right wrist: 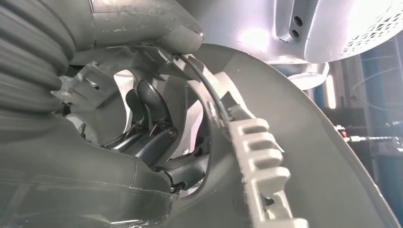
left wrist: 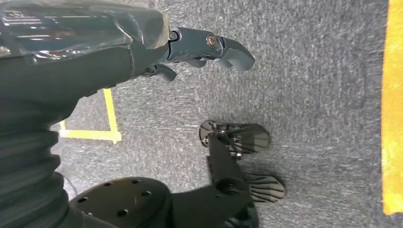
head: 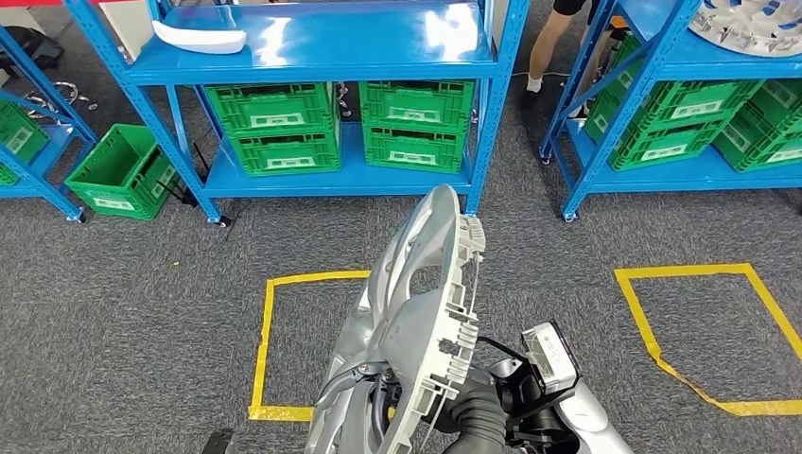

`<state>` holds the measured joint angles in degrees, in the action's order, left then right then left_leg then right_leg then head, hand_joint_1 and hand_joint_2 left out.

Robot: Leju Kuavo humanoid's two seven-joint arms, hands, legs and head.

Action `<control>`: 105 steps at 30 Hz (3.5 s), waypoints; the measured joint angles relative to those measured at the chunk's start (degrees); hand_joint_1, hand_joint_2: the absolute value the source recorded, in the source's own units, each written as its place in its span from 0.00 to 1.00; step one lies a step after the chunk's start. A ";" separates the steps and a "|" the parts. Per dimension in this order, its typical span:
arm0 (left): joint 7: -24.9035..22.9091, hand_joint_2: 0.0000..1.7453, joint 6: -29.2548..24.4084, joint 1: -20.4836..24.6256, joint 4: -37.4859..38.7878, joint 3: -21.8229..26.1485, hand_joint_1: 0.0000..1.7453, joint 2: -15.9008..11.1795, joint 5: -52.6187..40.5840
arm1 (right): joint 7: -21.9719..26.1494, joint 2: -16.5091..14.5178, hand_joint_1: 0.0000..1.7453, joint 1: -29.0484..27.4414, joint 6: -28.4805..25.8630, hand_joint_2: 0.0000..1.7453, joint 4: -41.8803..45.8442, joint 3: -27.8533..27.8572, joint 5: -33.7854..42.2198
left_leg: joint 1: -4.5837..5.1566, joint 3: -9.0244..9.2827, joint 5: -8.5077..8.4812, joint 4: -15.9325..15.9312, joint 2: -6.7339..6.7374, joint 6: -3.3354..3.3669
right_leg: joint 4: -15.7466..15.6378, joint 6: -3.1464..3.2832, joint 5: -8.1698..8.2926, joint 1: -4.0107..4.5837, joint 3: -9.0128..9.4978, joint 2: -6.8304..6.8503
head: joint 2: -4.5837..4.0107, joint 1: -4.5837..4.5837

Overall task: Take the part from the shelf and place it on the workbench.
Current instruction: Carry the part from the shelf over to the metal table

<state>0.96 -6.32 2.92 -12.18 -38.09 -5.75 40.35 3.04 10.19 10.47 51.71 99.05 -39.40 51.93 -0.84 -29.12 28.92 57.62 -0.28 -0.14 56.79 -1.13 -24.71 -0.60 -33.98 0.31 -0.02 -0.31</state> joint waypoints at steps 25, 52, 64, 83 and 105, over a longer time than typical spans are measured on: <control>-1.30 1.00 1.71 1.02 -0.63 -3.76 0.00 -1.03 -4.94 | 1.91 -0.39 1.00 -1.98 0.25 1.00 -2.14 0.55 -0.99 | -0.27 -11.49 1.82 15.92 0.38 -1.01 | -1.54 1.59 -1.06 -0.23 2.17 0.20 | 0.00 -0.15; 1.06 1.00 -0.08 -0.40 -1.39 -3.09 0.00 -0.11 -0.92 | 0.63 -0.47 1.00 -1.48 1.60 1.00 -2.25 1.08 -0.58 | 0.49 -12.65 -2.27 5.77 0.28 -0.22 | -3.79 2.44 -4.61 0.41 8.00 0.14 | 0.00 -0.01; 1.86 1.00 -0.26 -0.79 -1.39 -2.45 0.00 -1.30 -0.72 | 1.05 -1.29 1.00 -0.86 1.36 1.00 -2.27 0.81 -0.23 | 0.26 -1.06 -1.61 -1.53 0.37 1.53 | -0.54 0.11 -1.33 0.95 1.68 0.31 | 0.00 -0.01; 1.63 1.00 0.01 0.20 -1.40 -2.39 0.00 -1.77 -2.02 | 2.94 -2.04 1.00 0.31 0.90 1.00 -3.20 -0.08 -2.61 | -0.25 -10.29 1.48 9.94 -0.23 -1.05 | -0.79 1.60 -2.89 -0.51 3.81 0.42 | 0.00 -0.10; 0.74 1.00 0.49 1.22 -1.54 -2.43 0.00 -0.14 -3.06 | 3.10 -1.74 1.00 -0.48 1.63 1.00 -4.17 0.21 -4.14 | 0.36 -4.95 -4.30 -0.54 -4.58 1.72 | 3.00 -1.29 -4.36 -1.01 1.86 -2.11 | 0.00 0.13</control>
<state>1.70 -5.83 4.14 -13.73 -40.52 -5.89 37.29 6.14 8.45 9.98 53.35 94.88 -39.19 47.79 -0.48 -34.07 24.63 57.08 -4.86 1.59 59.79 -2.42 -29.07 -1.61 -32.11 -1.81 -0.02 -0.19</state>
